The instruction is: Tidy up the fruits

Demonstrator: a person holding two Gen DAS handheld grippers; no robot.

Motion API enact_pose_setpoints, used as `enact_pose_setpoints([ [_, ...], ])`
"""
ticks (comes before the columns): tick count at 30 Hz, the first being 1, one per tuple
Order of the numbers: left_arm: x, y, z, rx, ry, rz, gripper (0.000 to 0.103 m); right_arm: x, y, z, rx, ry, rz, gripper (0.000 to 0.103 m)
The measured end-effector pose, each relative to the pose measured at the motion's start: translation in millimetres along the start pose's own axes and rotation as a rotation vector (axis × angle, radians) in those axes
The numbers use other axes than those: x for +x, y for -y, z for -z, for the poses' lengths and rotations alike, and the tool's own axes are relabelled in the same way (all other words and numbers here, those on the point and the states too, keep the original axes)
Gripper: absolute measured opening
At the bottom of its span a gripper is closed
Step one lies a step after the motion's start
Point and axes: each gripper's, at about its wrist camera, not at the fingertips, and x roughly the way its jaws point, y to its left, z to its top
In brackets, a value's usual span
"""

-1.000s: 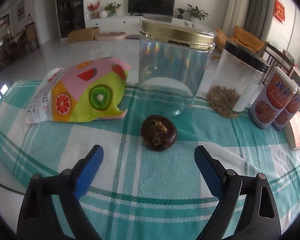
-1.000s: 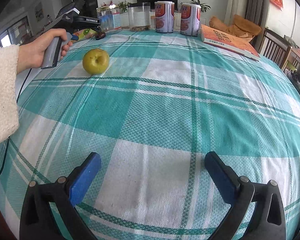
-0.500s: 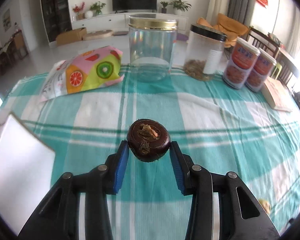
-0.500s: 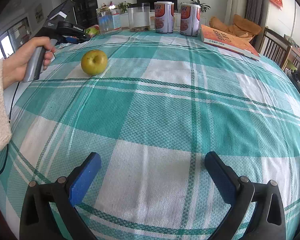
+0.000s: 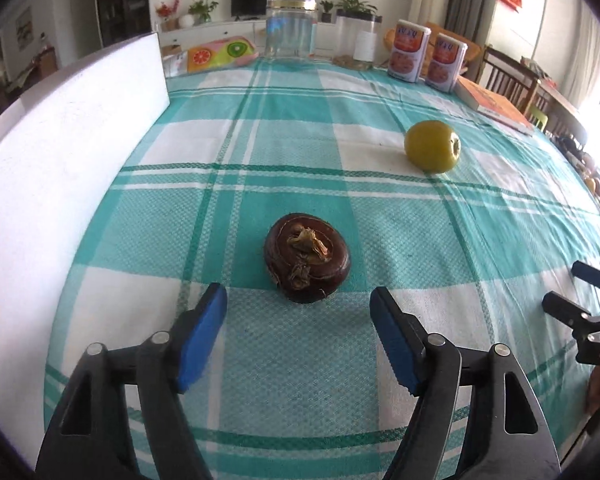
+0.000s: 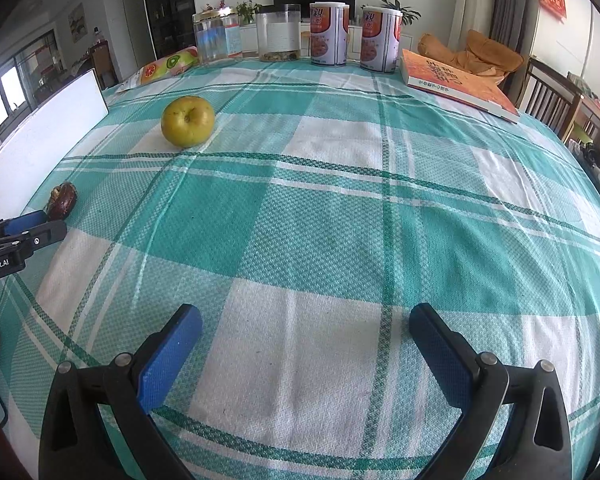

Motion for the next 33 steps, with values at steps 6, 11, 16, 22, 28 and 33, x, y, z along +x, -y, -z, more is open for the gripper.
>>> enact_pose_setpoints([
  [6, 6.7, 7.2, -1.3, 0.021, -0.02, -0.047, 0.094, 0.1, -0.3, -0.1, -0.001, -0.001, 0.002, 0.103],
  [11, 6.8, 6.3, 0.4, 0.018, -0.02, -0.051, 0.094, 0.2, -0.2, -0.3, -0.001, -0.001, 0.004, 0.103],
  [16, 6.7, 6.6, 0.2, 0.018, -0.02, -0.051, 0.095, 0.3, -0.3, -0.4, -0.002, -0.002, 0.004, 0.103],
  [22, 5.5, 4.1, 0.5, 0.01, -0.019, -0.015, 0.097, 0.2, -0.1, -0.6, -0.002, -0.002, 0.004, 0.103],
  [28, -4.9, -22.6, -2.6, -0.049, -0.014, 0.233, 0.096, 0.3, 0.1, -1.5, -0.002, -0.003, 0.0, 0.103],
  [33, 8.7, -1.7, -20.9, 0.046, -0.035, 0.118, 0.08, 10.1, -21.6, -52.1, -0.046, 0.007, -0.153, 0.103],
])
